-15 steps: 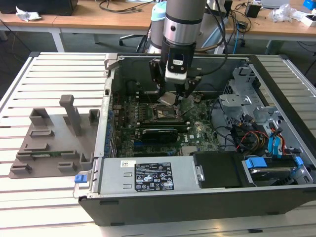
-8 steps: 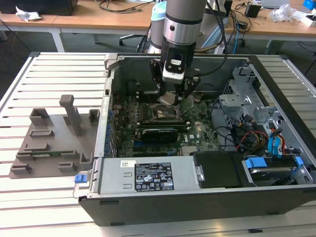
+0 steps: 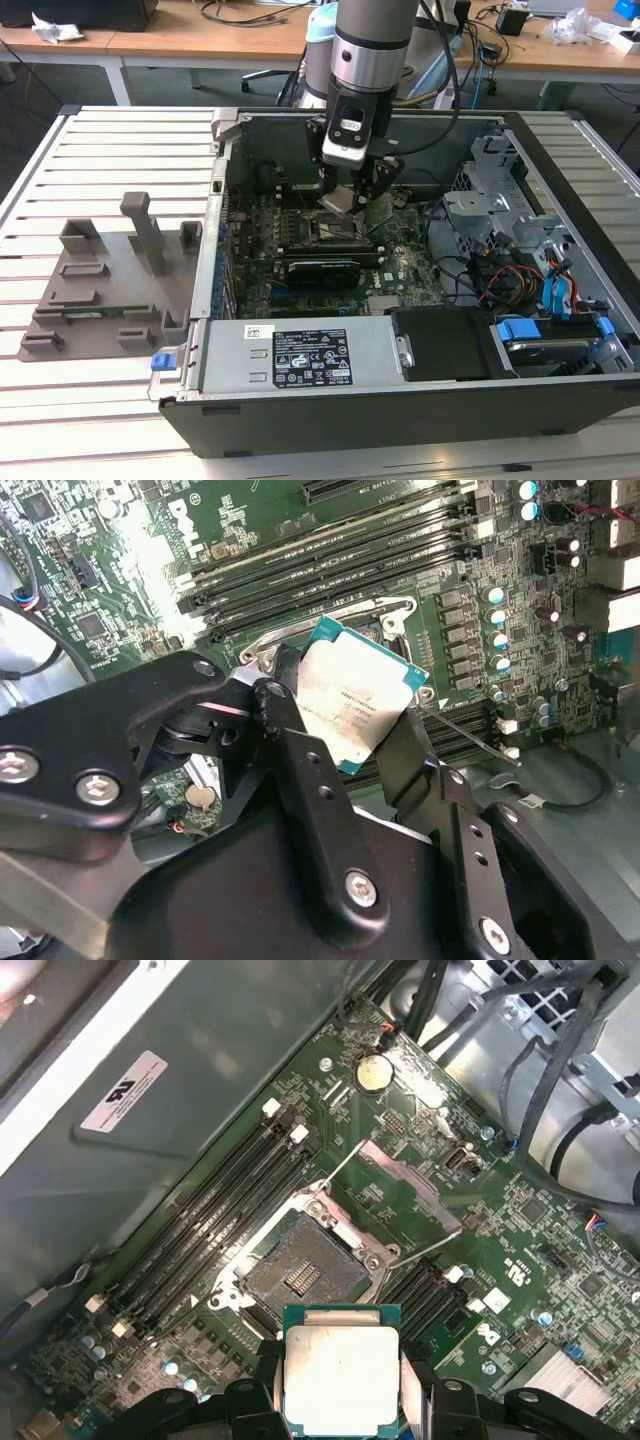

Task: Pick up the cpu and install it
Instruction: 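Place the cpu into insertion slot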

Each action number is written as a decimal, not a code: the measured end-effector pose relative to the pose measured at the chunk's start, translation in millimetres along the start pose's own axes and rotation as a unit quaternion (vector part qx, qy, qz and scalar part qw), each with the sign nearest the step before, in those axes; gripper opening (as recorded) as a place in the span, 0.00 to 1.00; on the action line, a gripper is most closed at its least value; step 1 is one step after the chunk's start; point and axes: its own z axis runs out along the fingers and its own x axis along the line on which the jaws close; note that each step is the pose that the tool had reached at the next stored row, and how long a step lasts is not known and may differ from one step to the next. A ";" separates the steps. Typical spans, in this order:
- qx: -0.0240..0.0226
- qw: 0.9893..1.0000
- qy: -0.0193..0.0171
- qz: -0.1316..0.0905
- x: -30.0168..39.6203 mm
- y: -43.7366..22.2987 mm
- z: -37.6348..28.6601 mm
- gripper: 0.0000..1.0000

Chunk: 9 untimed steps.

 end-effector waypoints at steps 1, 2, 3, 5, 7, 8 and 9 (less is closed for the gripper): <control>0.000 1.000 0.000 0.003 0.0 0.0 0.0 0.55; 0.000 1.000 0.000 0.006 0.0 0.0 0.0 0.55; 0.000 1.000 0.000 0.009 0.0 0.0 0.0 0.55; 0.000 1.000 0.001 0.020 0.0 0.0 0.1 0.55; 0.000 1.000 0.001 0.026 0.0 0.0 0.1 0.55; 0.000 1.000 0.001 0.029 0.0 0.0 0.1 0.55; 0.000 0.999 0.001 0.034 0.0 0.0 0.2 0.55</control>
